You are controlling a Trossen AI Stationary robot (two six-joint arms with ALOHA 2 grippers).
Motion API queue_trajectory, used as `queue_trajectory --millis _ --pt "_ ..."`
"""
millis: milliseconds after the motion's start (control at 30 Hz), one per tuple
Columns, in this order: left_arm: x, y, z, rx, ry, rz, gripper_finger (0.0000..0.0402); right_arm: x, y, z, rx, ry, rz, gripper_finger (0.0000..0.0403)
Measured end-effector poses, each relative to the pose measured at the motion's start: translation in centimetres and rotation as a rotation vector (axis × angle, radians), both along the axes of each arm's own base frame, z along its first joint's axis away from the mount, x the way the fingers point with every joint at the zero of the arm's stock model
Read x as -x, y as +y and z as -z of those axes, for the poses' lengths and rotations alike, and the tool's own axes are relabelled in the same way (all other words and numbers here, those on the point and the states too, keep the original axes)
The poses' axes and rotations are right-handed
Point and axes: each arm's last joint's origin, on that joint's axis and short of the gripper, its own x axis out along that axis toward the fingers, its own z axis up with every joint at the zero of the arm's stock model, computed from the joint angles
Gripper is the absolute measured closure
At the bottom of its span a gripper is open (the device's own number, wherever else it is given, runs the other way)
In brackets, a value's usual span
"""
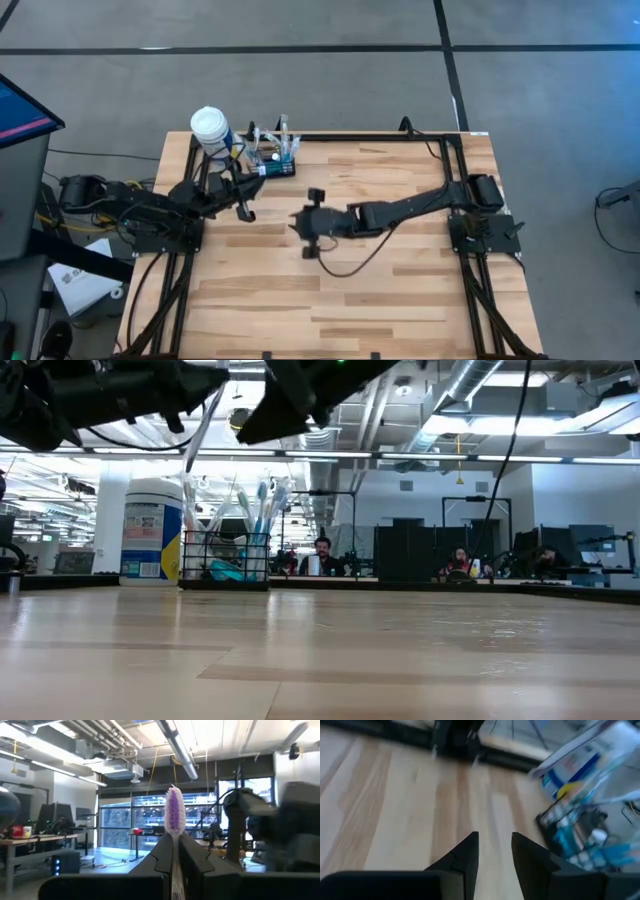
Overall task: Pick & Place toothbrushing station
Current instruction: Put the purple toothbrush into the black wire organizer
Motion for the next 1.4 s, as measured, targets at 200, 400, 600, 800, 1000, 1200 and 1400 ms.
queue_trajectory --millis 200,400,600,800,1000,1200,1400 --pt "0.2 -0.9 -0.6 -0.02 -0.064 0.072 0.0396 -1.2 -3.1 -1.4 -0.084 -0.16 -0.029 0.0296" --pt "0.3 -1.5 -0.8 -0.031 -0.096 0.118 0.0396 -1.8 -5.1 -2.6 -0.195 -0.292 -0.143 0.0296" --pt "0.4 -1.8 -1.0 -0.038 -0.111 0.148 0.0396 -1.9 -5.4 -2.9 -0.204 -0.327 -0.166 0.0296" --pt "0.4 -1.9 -1.1 -0.055 -0.126 0.188 0.0397 -2.1 -5.5 -2.8 -0.204 -0.344 -0.169 0.0296" --pt "0.4 -2.1 -1.2 -0.056 -0.136 0.206 0.0396 -2.1 -5.8 -2.8 -0.209 -0.348 -0.18 0.0296" --pt "-1.0 -2.6 -1.7 -0.07 -0.13 0.22 0.0396 -2.1 -5.8 -2.8 -0.21 -0.349 -0.181 0.0296" --pt "-2.5 -2.7 -2.1 -0.093 -0.12 0.209 0.0395 -2.1 -5.8 -2.8 -0.21 -0.346 -0.182 0.0296"
